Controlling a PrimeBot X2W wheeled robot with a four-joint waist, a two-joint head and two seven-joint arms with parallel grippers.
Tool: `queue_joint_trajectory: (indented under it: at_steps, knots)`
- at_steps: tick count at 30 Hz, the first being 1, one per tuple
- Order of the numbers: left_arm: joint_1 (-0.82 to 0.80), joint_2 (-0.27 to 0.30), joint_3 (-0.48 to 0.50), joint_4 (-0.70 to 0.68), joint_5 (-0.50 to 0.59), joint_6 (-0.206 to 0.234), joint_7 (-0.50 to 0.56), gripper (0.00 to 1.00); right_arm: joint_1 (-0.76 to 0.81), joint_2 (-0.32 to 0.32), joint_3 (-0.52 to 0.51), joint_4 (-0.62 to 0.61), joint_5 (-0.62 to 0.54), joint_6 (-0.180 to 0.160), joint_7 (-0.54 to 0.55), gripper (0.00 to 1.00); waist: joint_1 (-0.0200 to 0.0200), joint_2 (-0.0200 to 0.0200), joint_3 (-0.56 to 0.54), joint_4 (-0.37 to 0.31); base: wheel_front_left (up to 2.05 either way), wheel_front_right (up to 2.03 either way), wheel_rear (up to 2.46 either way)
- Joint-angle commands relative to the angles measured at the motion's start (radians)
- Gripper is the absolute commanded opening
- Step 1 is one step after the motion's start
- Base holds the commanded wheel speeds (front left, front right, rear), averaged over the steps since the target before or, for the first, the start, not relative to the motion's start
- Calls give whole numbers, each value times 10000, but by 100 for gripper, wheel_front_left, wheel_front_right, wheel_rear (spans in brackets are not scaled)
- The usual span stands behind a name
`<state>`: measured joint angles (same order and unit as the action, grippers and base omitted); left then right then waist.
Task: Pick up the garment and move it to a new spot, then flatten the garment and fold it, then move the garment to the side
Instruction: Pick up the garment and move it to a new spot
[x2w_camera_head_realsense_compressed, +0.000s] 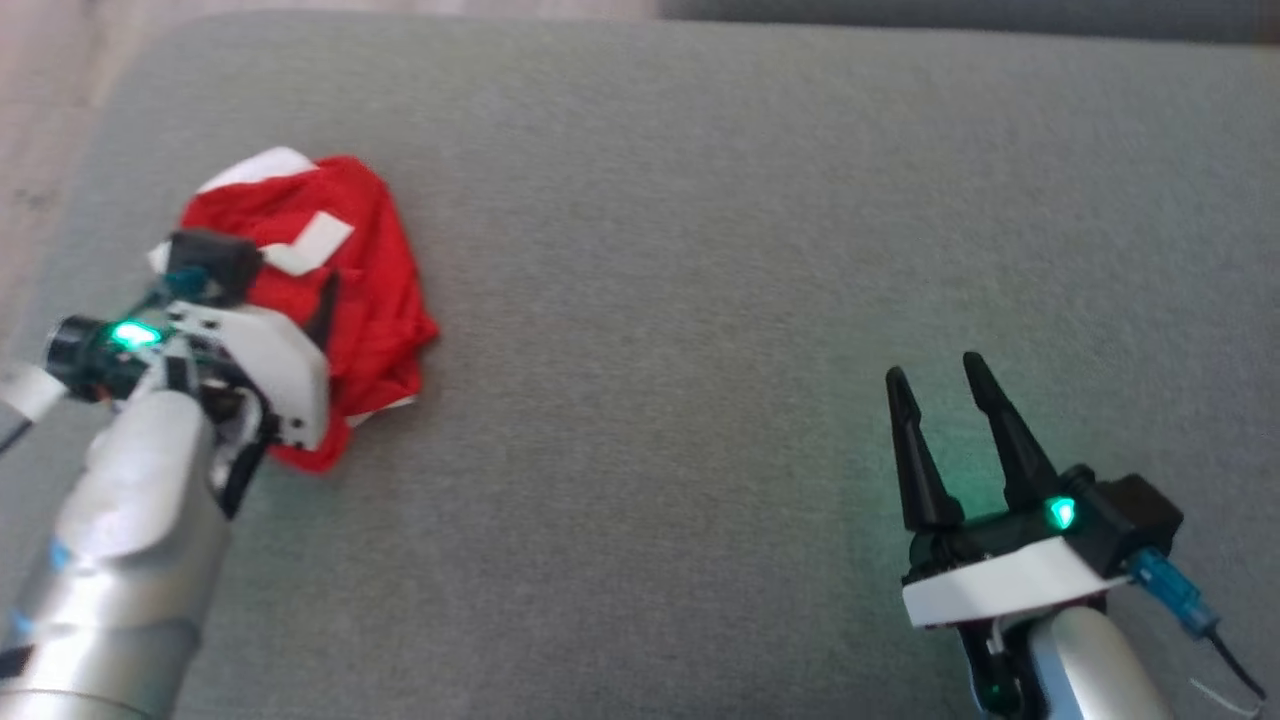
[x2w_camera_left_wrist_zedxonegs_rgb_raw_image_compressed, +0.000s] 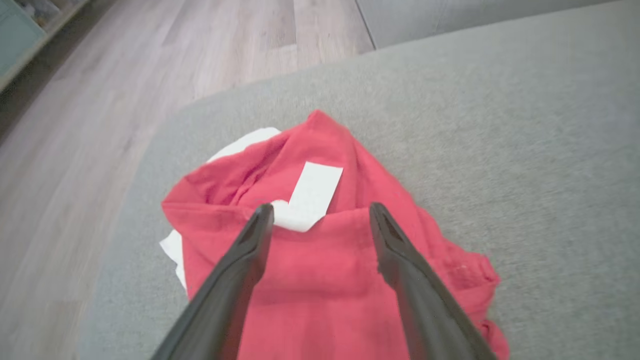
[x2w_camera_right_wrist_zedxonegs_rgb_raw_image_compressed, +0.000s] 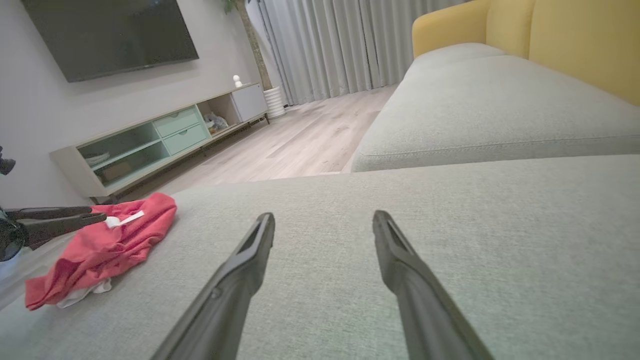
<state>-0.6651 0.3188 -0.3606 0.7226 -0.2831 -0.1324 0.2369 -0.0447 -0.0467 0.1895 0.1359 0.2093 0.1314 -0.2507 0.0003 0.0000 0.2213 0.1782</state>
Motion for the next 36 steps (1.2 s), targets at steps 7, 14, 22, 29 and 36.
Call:
queue_joint_trajectory:
  at_steps: [7, 14, 22, 29, 36]
  knots:
    - [-1012, 931, 33, 1326, -700, 19, -110, 100, -463, -35, 150, -174, -63, -7, -111, 100, -3, 0, 679, -708, 0, 0, 0]
    - [-1079, 888, -567, 1754, -1399, 18, -561, 0, -461, -35, 111, -59, -72, -7, -111, 100, -3, 0, 617, -747, 0, 0, 0]
    - [-1386, 1182, -723, 1577, -1219, 18, -2368, 0, -340, -35, 365, -125, 151, -7, -111, 100, -3, 0, 48, -639, 0, 0, 0]
    - [-1499, 1277, -652, 567, -1244, 37, -3432, 0, -73, -35, 573, -46, 419, -7, -111, 100, -3, 0, -740, -706, 0, 0, 0]
    - [-1215, 1144, -652, -1334, -1528, 176, -3078, 0, 79, -35, 733, -38, 629, -7, -111, 100, -3, 0, -1151, -1227, 0, 0, 0]
